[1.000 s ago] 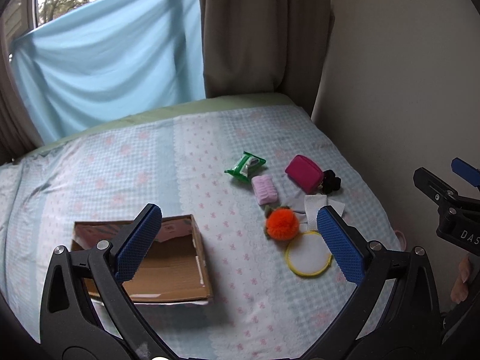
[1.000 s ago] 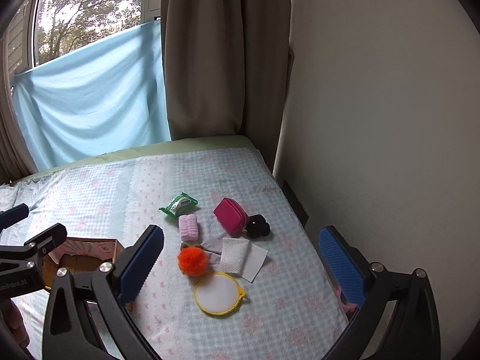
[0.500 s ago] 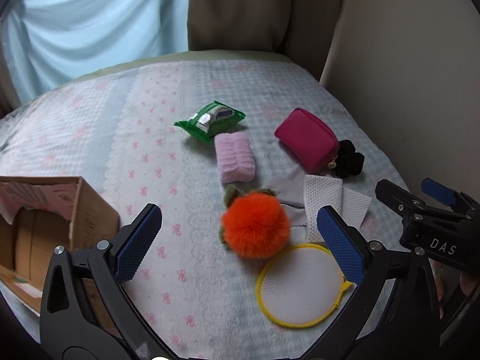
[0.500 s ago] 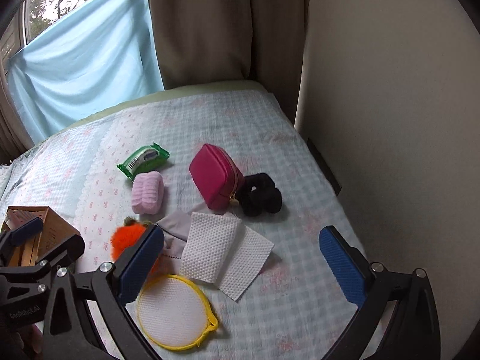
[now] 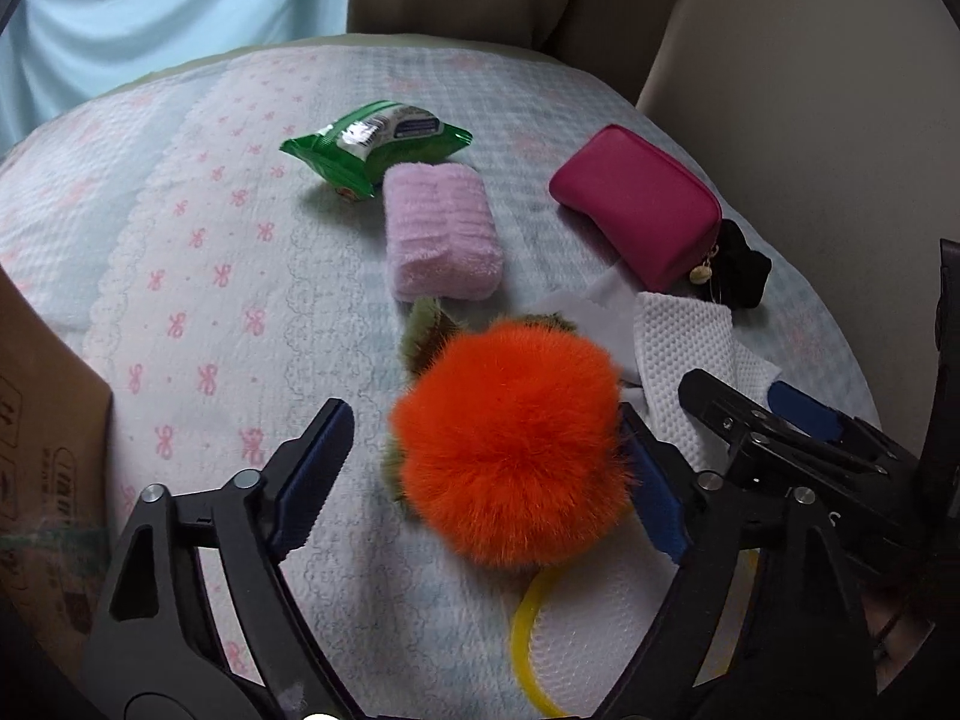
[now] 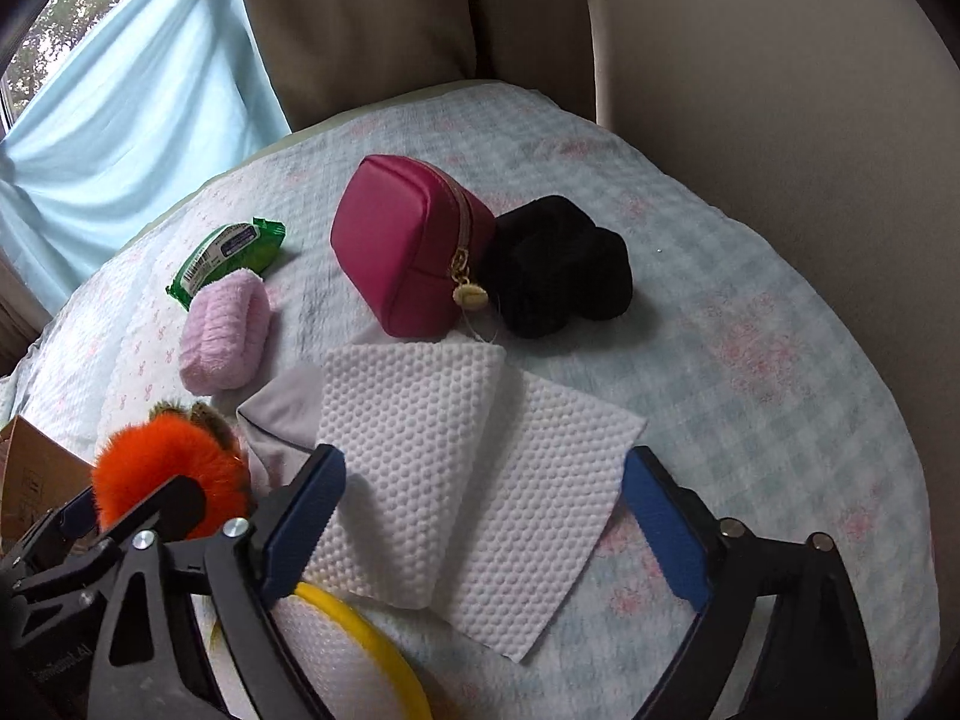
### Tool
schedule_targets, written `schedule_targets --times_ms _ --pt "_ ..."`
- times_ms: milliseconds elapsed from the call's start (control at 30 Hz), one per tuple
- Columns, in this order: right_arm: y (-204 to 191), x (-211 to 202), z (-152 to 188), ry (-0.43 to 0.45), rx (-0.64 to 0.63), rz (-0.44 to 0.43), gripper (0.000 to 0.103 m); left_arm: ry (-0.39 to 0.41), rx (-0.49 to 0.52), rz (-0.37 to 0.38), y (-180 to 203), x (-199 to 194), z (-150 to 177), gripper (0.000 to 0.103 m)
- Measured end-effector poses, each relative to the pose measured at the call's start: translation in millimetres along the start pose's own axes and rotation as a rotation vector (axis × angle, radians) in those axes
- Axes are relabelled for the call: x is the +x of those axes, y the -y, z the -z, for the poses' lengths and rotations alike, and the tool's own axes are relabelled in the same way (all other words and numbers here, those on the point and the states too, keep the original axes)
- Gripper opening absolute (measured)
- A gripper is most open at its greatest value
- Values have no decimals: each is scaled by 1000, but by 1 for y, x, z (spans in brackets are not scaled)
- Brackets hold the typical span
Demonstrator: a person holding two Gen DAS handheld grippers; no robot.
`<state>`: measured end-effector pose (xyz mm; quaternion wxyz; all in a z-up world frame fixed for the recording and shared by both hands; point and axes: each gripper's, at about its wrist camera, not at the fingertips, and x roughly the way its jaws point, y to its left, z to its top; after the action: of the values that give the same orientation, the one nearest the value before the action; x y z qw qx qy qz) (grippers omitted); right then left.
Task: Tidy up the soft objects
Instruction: 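Grasp the orange pompom with the left tool while the right tool grasps the white wipes, then carry the pompom and wipes with both tools over the cardboard box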
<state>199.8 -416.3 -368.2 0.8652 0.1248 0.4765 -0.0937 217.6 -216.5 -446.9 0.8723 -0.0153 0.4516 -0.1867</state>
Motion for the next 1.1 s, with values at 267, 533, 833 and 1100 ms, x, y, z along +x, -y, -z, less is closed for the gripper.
schedule_targets --times_ms 267,533,833,1100 --pt "-7 8 9 19 -46 26 44 -45 5 33 1 13 2 37" --pt "-17 8 13 30 -65 36 11 -29 -5 34 -2 6 0 32" --pt "-10 -4 10 55 -4 2 7 16 6 15 -3 -12 -5 31" --pt "-10 -29 3 99 8 11 7 64 19 17 1 -43 -17 31"
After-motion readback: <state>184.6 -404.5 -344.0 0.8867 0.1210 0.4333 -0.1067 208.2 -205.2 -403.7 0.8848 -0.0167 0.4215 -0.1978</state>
